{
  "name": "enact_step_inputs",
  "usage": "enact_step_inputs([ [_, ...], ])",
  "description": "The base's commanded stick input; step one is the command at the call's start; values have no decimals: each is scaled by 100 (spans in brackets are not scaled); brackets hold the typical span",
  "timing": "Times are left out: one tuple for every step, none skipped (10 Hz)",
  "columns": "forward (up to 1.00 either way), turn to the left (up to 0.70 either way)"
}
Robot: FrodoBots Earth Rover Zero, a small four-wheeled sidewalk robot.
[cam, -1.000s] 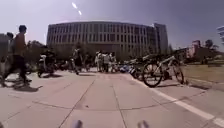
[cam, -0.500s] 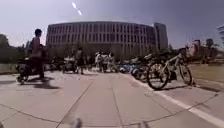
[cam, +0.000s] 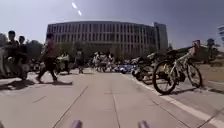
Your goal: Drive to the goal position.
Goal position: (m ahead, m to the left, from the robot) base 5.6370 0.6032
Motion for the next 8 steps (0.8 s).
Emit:
enact_step_inputs([
  [70, 0],
  [70, 0],
  [70, 0],
  [70, 0],
  [70, 0],
  [70, 0],
  [70, 0],
  [70, 0],
])
